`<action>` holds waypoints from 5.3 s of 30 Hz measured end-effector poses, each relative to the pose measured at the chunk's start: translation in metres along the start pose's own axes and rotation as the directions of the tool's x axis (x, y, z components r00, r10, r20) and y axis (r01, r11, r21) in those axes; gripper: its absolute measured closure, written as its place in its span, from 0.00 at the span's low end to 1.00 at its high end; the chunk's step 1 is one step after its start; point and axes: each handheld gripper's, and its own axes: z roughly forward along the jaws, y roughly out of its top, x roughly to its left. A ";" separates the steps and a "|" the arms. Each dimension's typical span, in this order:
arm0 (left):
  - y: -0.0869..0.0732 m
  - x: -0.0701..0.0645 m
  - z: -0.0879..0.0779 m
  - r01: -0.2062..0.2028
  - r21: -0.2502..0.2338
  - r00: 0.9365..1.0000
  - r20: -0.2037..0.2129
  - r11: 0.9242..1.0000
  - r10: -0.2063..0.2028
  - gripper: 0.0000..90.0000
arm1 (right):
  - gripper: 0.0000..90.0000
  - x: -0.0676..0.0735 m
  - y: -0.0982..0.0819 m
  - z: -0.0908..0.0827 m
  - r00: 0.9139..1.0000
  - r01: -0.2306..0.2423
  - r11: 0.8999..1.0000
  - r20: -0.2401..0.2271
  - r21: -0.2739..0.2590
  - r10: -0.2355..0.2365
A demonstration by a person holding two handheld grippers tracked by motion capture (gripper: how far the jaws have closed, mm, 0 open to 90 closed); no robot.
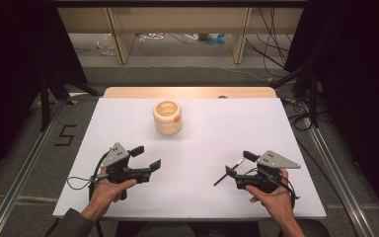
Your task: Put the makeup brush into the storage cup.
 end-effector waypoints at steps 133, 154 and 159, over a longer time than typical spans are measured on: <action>0.000 0.000 0.004 0.018 0.021 1.000 0.001 1.000 -0.018 0.18 | 0.45 -0.044 0.018 0.099 0.795 0.606 0.480 -0.492 0.634 -0.354; 0.000 -0.001 0.004 0.014 0.021 1.000 -0.001 1.000 -0.014 0.18 | 0.61 -0.044 0.017 0.103 0.795 0.606 0.457 -0.522 0.651 -0.309; 0.000 0.000 0.004 0.004 0.022 1.000 0.003 1.000 -0.004 0.18 | 0.64 -0.044 0.017 0.103 0.803 0.595 0.454 -0.520 0.663 -0.291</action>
